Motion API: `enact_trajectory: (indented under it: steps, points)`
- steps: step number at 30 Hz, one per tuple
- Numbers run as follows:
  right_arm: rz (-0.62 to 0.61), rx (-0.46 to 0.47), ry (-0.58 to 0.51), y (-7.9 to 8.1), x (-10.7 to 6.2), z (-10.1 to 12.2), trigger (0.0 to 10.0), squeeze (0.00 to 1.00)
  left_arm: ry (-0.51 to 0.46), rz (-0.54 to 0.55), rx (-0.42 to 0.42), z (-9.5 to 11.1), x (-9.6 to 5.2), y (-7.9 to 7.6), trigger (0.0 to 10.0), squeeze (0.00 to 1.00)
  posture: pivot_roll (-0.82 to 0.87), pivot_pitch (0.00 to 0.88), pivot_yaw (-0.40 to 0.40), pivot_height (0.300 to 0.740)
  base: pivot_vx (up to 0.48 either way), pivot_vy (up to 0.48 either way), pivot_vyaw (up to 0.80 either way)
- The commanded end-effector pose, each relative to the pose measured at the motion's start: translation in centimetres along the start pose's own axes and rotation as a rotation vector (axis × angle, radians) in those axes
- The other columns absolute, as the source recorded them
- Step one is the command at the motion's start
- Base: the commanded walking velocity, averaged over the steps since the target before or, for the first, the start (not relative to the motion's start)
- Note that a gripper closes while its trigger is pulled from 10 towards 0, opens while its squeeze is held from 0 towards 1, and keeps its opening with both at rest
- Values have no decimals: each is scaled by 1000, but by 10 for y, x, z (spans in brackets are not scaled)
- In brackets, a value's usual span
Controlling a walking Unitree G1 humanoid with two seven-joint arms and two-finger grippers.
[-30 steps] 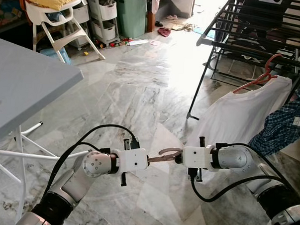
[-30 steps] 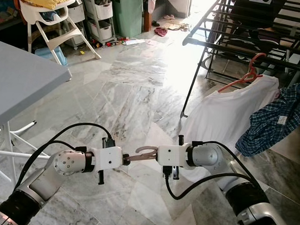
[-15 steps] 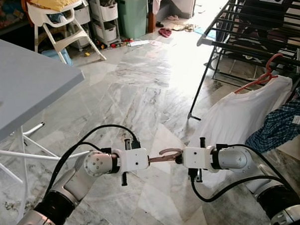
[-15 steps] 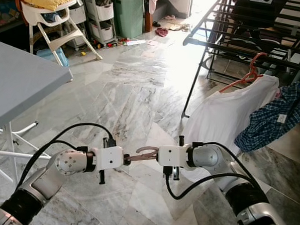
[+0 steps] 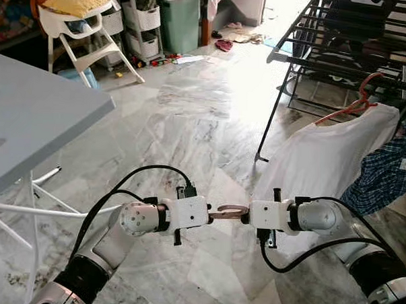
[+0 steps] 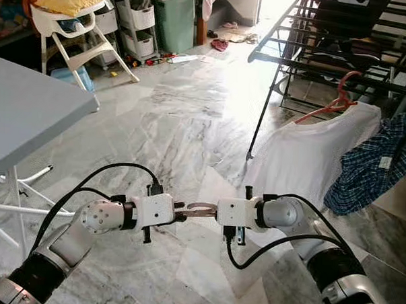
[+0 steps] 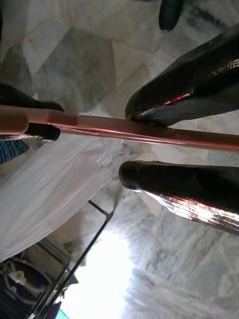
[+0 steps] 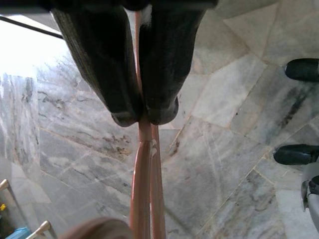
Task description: Hang hanger
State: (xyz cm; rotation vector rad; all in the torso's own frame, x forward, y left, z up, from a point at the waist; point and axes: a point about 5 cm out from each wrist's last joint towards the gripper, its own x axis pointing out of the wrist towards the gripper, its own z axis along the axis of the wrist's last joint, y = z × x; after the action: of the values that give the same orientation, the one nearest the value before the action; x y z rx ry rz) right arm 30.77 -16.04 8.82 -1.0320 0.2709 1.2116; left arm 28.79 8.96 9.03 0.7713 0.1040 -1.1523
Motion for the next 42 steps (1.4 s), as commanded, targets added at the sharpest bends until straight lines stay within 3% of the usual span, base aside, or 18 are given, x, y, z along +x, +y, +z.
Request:
enact_trajectory:
  steps: [1, 16, 30, 38, 42]
  points:
    - [23, -4, 11, 2, 0, -2, 0, 0, -6, 35, 42, 3, -3, 10, 10000, 1000, -64, 16, 61, 740, 0, 0, 0]
    - [32, 0, 11, 5, 1, -3, 0, 0, 17, 105, 87, -3, -13, 27, 10000, 1000, -59, 16, 57, 740, 0, 0, 0]
    - [-77, 52, 49, 2, 1, -11, 0, 0, 55, 192, 123, -15, -25, 36, 10000, 1000, -56, 29, 52, 740, 0, 0, 0]
    - [-118, 68, 103, -3, -1, -17, 0, 0, -12, 135, 101, -7, -25, 33, 10000, 1000, -60, 34, 51, 740, 0, 0, 0]
    - [-126, 69, 147, -3, -1, -22, 0, 0, -26, 163, 108, -6, -28, 37, 10000, 1000, -60, 36, 52, 740, 0, 0, 0]
